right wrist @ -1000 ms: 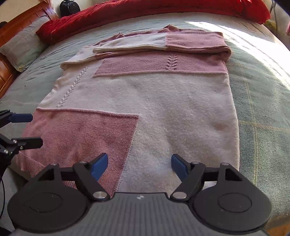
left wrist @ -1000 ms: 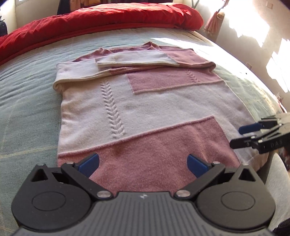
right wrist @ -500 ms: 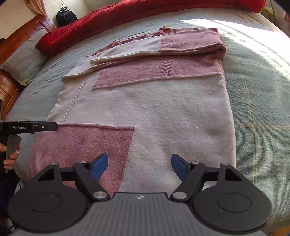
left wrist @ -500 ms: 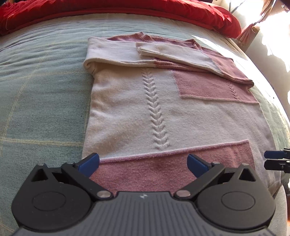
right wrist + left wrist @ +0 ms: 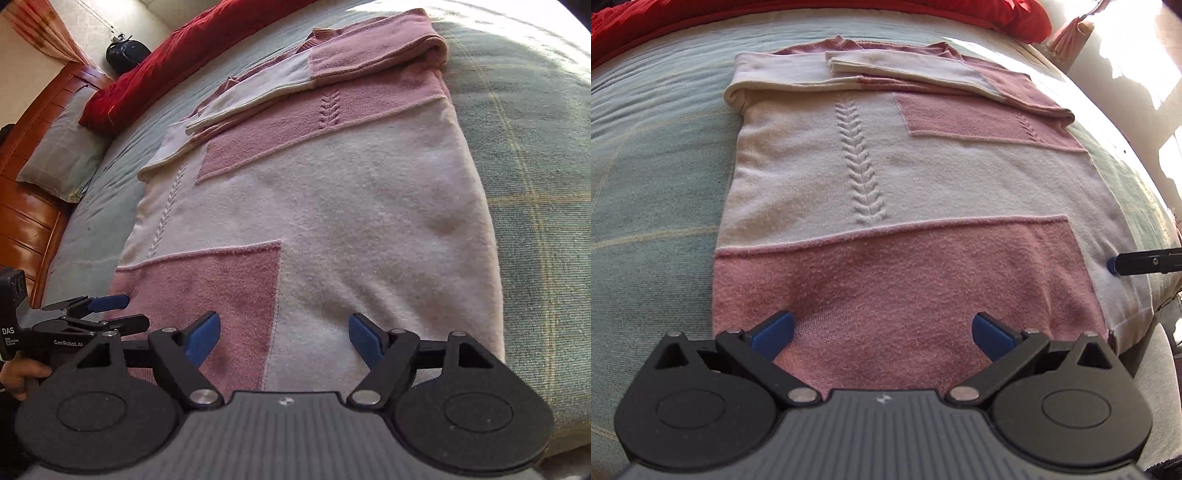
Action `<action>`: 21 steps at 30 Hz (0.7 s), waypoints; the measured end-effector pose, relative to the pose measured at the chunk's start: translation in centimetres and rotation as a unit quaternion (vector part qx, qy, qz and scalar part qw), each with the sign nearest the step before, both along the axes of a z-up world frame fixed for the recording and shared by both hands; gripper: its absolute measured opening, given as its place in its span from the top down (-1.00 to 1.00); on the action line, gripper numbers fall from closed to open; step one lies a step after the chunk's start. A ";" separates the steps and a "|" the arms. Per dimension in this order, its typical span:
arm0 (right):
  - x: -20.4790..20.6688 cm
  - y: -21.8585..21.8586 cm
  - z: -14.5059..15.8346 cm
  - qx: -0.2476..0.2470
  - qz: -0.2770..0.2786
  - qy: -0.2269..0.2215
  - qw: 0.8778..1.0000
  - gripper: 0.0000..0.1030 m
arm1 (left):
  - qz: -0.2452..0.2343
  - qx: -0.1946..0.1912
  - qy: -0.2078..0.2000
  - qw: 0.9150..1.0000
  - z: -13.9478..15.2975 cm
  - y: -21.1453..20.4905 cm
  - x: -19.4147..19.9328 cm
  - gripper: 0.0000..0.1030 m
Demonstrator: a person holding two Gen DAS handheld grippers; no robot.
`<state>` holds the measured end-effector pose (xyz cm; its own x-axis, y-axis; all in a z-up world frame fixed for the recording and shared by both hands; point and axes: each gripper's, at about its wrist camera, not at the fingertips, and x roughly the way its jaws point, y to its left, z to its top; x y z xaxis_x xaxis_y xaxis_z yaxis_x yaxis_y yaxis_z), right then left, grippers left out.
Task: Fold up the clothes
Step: 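Move both open grippers toward the pink ribbed hem of the sweater, then close both grippers on the pink ribbed hem, side by side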
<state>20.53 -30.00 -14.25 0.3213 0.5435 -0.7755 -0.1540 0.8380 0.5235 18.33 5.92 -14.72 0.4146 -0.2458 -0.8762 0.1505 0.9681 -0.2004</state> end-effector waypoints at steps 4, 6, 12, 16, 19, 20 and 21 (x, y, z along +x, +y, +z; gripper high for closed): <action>0.2 -0.3 1.4 -0.038 0.021 -0.014 0.999 -0.56 | 0.002 0.026 -0.033 0.999 1.8 0.4 -1.1 -0.95; 0.6 0.0 3.0 -0.071 0.050 -0.034 0.996 -0.56 | -0.009 0.027 -0.060 0.998 3.2 0.7 -1.5 -0.95; 3.1 0.7 10.2 -0.160 0.147 -0.114 0.969 -0.56 | -0.081 0.046 -0.101 0.991 8.5 0.4 -0.8 -0.96; 3.9 1.7 13.4 -0.185 0.193 -0.153 0.952 -0.57 | -0.137 0.067 -0.124 0.980 10.5 -0.7 -0.7 -0.97; 3.3 3.2 12.7 -0.178 0.229 -0.153 0.945 -0.57 | -0.168 0.078 -0.133 0.974 10.0 -2.0 -1.5 -0.94; 2.9 3.8 11.9 -0.175 0.240 -0.149 0.943 -0.57 | -0.177 0.079 -0.132 0.972 9.5 -2.5 -1.9 -0.85; 2.3 4.6 10.7 -0.170 0.254 -0.141 0.942 -0.56 | -0.184 0.071 -0.123 0.973 8.8 -2.9 -2.3 -0.77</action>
<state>22.82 -25.39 -3.51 0.3057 0.4186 -0.8552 -0.6727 0.7306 0.1172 16.08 3.07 -5.91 0.5233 -0.3002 -0.7975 0.5179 0.8552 0.0180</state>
